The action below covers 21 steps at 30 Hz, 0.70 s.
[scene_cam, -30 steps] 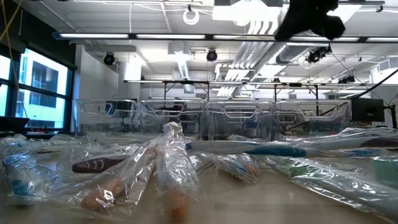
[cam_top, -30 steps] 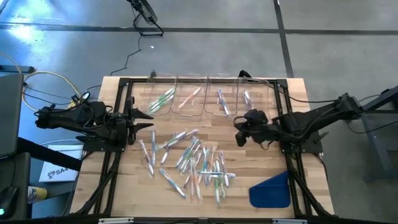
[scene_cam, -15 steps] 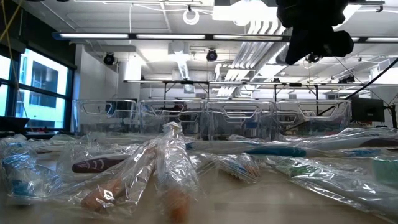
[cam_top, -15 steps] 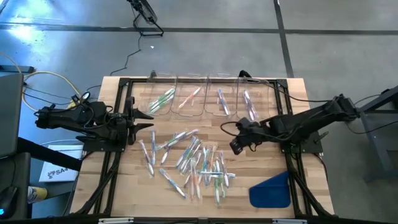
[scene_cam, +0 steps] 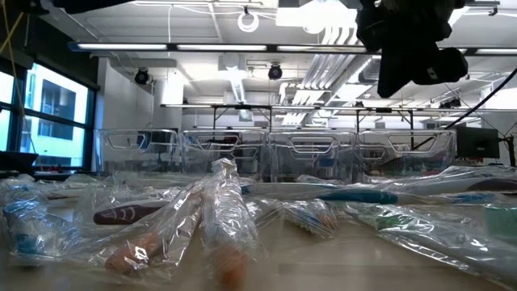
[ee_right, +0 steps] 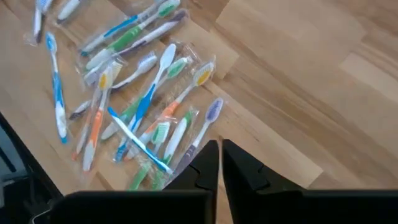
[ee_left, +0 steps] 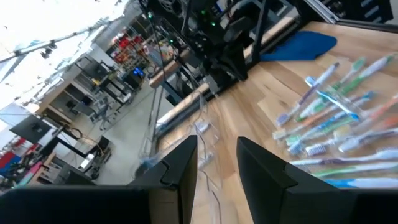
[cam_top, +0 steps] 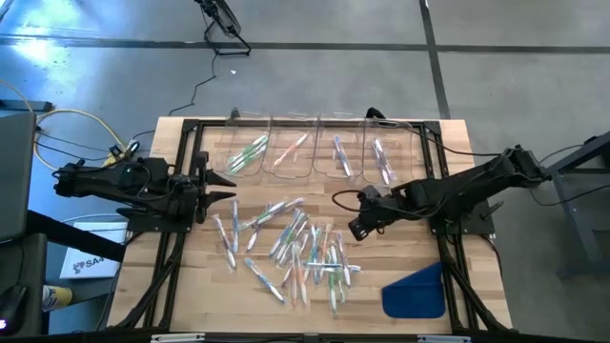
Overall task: Pick & Place Toothbrushes
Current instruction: Put the violet toothbrush into the right transparent bin
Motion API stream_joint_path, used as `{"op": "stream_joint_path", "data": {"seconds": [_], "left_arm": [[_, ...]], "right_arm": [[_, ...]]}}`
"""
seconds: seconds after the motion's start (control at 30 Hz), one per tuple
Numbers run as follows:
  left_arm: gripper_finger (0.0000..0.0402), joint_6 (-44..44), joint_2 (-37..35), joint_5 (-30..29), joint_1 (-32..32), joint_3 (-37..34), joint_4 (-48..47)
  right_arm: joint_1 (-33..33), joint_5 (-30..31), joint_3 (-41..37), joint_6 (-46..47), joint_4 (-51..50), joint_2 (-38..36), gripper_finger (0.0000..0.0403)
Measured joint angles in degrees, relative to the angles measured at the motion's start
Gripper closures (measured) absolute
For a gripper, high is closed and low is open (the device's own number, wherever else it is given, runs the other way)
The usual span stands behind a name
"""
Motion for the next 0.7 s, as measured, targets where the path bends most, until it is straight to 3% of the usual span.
{"op": "stream_joint_path", "data": {"seconds": [0.47,0.7], "left_arm": [[0.0294,-1.8,0.0,0.0,0.0,0.0,0.2],[0.0294,-1.6,0.0,0.0,0.0,0.0,0.2]], "right_arm": [[-2.3,-1.1,0.0,2.9,0.2,4.7,0.0225],[-2.3,-1.0,0.0,2.8,3.5,4.7,0.0198]]}}
